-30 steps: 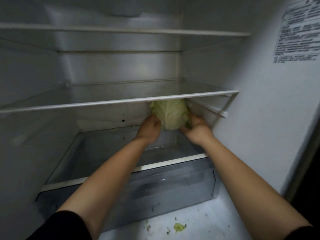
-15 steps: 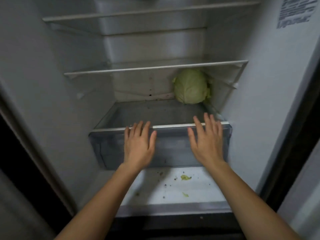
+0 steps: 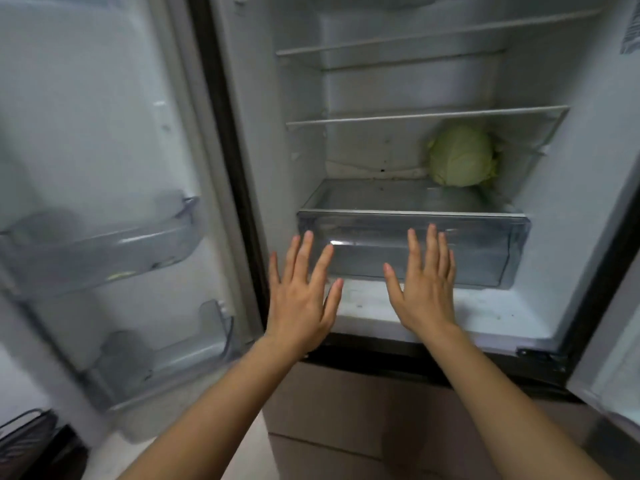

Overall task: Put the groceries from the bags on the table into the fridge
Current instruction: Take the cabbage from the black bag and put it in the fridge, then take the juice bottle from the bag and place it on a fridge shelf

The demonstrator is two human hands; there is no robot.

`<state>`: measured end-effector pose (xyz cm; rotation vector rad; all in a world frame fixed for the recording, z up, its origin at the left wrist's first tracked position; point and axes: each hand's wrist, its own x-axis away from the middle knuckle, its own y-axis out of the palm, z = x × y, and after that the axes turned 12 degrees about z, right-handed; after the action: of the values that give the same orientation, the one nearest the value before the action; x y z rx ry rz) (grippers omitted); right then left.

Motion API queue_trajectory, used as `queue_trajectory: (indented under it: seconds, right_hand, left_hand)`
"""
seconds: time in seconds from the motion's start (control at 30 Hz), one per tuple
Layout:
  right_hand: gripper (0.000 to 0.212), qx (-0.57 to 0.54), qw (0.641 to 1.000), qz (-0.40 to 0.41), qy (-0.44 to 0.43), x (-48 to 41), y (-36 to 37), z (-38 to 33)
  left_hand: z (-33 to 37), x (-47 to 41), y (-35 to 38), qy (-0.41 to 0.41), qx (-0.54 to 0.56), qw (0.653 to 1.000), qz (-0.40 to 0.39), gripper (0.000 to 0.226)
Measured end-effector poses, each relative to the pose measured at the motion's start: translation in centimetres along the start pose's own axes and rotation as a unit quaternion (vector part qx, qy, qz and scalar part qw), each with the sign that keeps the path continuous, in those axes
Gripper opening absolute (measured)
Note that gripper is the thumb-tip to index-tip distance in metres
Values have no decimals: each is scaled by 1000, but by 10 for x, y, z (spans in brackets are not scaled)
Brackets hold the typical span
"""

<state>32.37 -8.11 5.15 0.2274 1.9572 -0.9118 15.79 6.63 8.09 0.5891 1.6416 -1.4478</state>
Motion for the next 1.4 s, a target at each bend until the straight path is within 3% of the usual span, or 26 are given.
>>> queue_trajectory:
  seconds: [0.3, 0.43, 0.6, 0.83, 1.07, 1.23, 1.4]
  right_hand:
    - [75, -139, 988, 6, -61, 147, -36, -224]
    - [74, -214, 969, -36, -120, 217, -49, -352]
    - [73, -282, 930, -114, -206, 291, -55, -499]
    - [69, -369, 847, -208, -320, 392, -44, -673]
    - [67, -427, 777, -284, -366, 452, -15, -839]
    - [63, -469, 729, -311, -389, 461, -1, -957]
    - [59, -499, 668, -350, -427, 498, -7, -1047]
  left_hand:
    - [-131, 184, -210, -1, -69, 996, 48, 55]
    - [-212, 274, -313, -105, -174, 979, -11, 59]
    - [-306, 391, -439, -277, -308, 906, -89, 62]
    - [-370, 517, -557, -465, -396, 789, -66, 66]
    - [-456, 553, -626, -510, -473, 715, -75, 66]
    - [-518, 560, -672, -522, -495, 689, -86, 64]
    - [-546, 599, -705, -586, -486, 643, -77, 66]
